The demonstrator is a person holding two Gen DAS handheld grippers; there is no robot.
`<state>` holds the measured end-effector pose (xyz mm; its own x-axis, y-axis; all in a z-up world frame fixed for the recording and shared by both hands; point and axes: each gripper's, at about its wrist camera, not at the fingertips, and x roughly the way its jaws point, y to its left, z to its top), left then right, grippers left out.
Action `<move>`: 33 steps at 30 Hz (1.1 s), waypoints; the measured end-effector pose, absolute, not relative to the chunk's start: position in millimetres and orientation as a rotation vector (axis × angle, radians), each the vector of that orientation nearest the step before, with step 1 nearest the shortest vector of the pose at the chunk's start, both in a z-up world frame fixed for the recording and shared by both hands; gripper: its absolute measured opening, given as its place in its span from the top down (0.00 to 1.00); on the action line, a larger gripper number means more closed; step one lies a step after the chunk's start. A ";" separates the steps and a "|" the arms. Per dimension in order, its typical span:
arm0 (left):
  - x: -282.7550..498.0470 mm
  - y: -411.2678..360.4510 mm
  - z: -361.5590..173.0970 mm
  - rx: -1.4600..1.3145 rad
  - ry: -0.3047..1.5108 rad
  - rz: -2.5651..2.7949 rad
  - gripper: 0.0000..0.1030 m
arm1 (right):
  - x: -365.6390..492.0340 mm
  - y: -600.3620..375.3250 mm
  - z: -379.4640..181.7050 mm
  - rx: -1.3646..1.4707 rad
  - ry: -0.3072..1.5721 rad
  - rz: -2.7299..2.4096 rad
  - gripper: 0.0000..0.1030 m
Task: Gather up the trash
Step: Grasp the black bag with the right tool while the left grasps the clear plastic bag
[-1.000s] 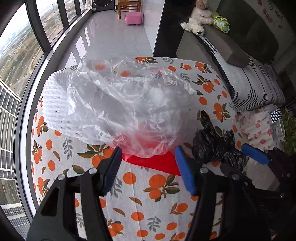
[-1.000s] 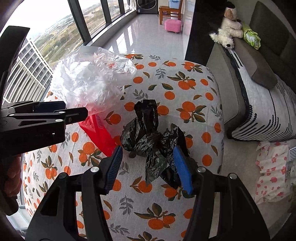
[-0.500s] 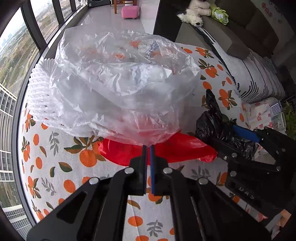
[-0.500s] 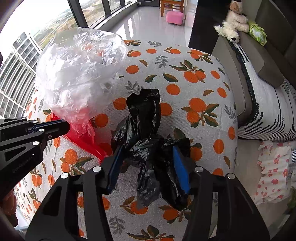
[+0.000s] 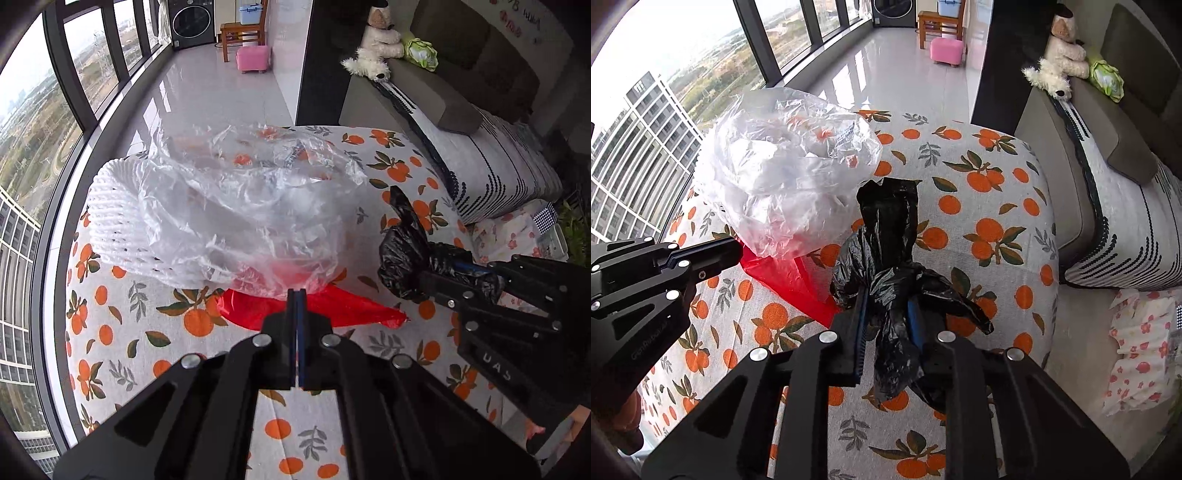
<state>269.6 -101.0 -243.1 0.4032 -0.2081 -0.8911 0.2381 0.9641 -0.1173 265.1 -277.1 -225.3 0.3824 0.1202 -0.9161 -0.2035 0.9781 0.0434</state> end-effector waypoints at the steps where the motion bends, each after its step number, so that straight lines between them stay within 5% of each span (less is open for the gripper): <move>1: 268.1 -99.4 -242.0 0.026 1.121 -0.284 1.00 | 263.7 -277.2 -224.1 -0.078 1.161 0.206 0.83; 18: 274.2 -81.0 -252.9 -0.176 1.189 -0.292 0.93 | 257.4 -277.4 -227.3 -0.063 1.169 0.201 0.83; 20: 279.0 -80.2 -254.8 -0.206 1.190 -0.276 0.83 | 257.8 -277.9 -227.5 -0.061 1.168 0.200 0.83; 22: 282.9 -76.8 -254.0 -0.239 1.163 -0.234 0.37 | 257.8 -279.0 -228.0 -0.057 1.168 0.199 0.83; 24: 288.3 -74.3 -252.3 -0.270 1.128 -0.192 0.30 | 257.8 -279.8 -228.6 -0.056 1.167 0.198 0.83; 29: 308.7 -75.5 -264.3 -0.301 1.165 -0.151 0.38 | 258.8 -279.9 -230.0 -0.053 1.169 0.201 0.83; 31: 314.8 -76.8 -271.9 -0.291 1.197 -0.140 0.77 | 259.1 -279.6 -230.0 -0.055 1.168 0.203 0.83; 33: 316.2 -78.4 -277.0 -0.285 1.214 -0.147 0.95 | 259.4 -279.1 -229.7 -0.059 1.166 0.205 0.83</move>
<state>316.2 -78.4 -277.0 0.3456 -0.2626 -0.9009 -0.0406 0.9550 -0.2939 259.4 -279.1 -229.7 0.3771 0.1302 -0.9170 -0.1909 0.9797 0.0606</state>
